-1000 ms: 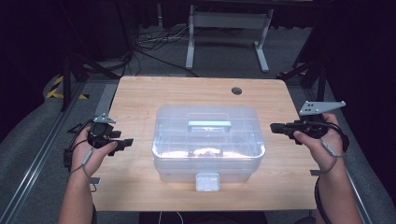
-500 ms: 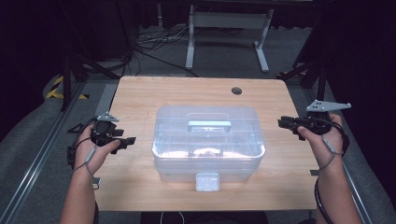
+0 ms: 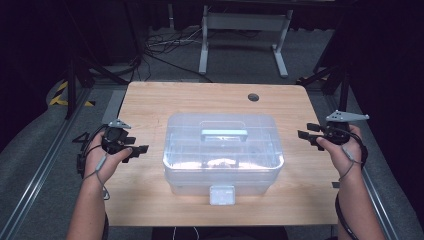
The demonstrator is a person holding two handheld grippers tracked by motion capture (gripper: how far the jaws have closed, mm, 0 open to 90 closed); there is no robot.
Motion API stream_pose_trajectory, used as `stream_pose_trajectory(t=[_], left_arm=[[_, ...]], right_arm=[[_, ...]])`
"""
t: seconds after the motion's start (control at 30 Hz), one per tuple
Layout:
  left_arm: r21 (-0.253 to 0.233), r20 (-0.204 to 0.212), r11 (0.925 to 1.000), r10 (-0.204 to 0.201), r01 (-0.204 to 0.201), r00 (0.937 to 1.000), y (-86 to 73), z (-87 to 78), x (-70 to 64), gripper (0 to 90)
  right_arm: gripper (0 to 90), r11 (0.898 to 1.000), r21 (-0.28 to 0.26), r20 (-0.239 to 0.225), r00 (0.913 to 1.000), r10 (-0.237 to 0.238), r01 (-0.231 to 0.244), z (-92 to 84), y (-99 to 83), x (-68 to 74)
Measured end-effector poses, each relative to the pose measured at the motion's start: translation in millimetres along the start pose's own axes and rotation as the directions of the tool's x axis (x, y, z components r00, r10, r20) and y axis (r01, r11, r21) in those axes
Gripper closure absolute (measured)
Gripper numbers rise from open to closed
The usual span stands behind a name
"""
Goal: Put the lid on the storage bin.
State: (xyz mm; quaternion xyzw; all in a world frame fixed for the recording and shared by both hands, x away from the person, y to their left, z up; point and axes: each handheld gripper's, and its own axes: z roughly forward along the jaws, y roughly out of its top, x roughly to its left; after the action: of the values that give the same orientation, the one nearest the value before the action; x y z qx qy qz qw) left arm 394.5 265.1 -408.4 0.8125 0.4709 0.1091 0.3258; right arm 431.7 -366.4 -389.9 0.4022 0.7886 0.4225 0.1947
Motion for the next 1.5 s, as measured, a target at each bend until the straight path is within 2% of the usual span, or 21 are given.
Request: stream_pose_trajectory(t=[0.13,0.2,0.23,0.7,0.87,1.1,1.17,1.27,1.43,1.5], left_arm=[[0.005,0.002,1.0,-0.001,0.001,1.0,-0.2,3.3,0.1,36.6],[0.01,0.002,0.9999,-0.006,0.006,1.0,-0.8,5.8,0.3,36.5],[0.012,0.001,0.9999,-0.007,0.007,1.0,-1.1,6.7,0.6,36.5],[0.057,0.004,0.9983,-0.004,0.004,1.0,-4.5,19.6,3.6,35.4],[0.063,0.008,0.998,-0.008,0.008,0.9999,-5.6,22.7,4.4,35.2],[0.064,0.011,0.9979,-0.008,0.007,0.9999,-7.0,27.1,5.4,35.1],[0.076,0.019,0.9971,-0.002,0.0,0.9998,-7.6,29.2,6.2,35.0],[0.086,0.017,0.9963,0.001,-0.002,0.9999,-8.5,31.1,7.1,34.4],[0.091,0.023,0.9958,0.001,-0.003,0.9997,-9.5,33.0,7.0,33.6],[0.104,0.03,0.9944,0.019,-0.022,0.9994,-9.3,33.4,6.8,33.3]], right_arm=[[41.2,1.0,-0.002,0.001,1.0,-0.007,0.007,11.7,-8.5,-7.0],[40.2,1.0,-0.003,0.0,1.0,0.004,-0.004,14.8,-10.3,-7.4],[38.4,1.0,0.005,0.002,1.0,0.002,-0.002,21.7,-14.0,-9.2],[32.1,0.999,0.035,0.02,0.9998,-0.006,0.006,52.8,-35.3,-14.7],[31.3,0.999,0.038,0.017,0.9998,0.011,-0.012,61.5,-41.5,-14.4],[30.2,0.999,0.047,0.022,0.9998,0.004,-0.005,71.0,-49.2,-13.5],[30.0,0.999,0.046,0.022,0.9996,0.015,-0.016,72.5,-51.7,-13.0],[29.7,0.998,0.057,0.043,0.999,0.011,-0.013,76.1,-55.7,-10.5],[29.7,0.997,0.083,0.037,0.9993,-0.003,0.0,84.5,-60.4,-4.7],[29.5,0.996,0.087,0.03,0.9995,-0.007,0.004,86.0,-61.5,-2.3]])
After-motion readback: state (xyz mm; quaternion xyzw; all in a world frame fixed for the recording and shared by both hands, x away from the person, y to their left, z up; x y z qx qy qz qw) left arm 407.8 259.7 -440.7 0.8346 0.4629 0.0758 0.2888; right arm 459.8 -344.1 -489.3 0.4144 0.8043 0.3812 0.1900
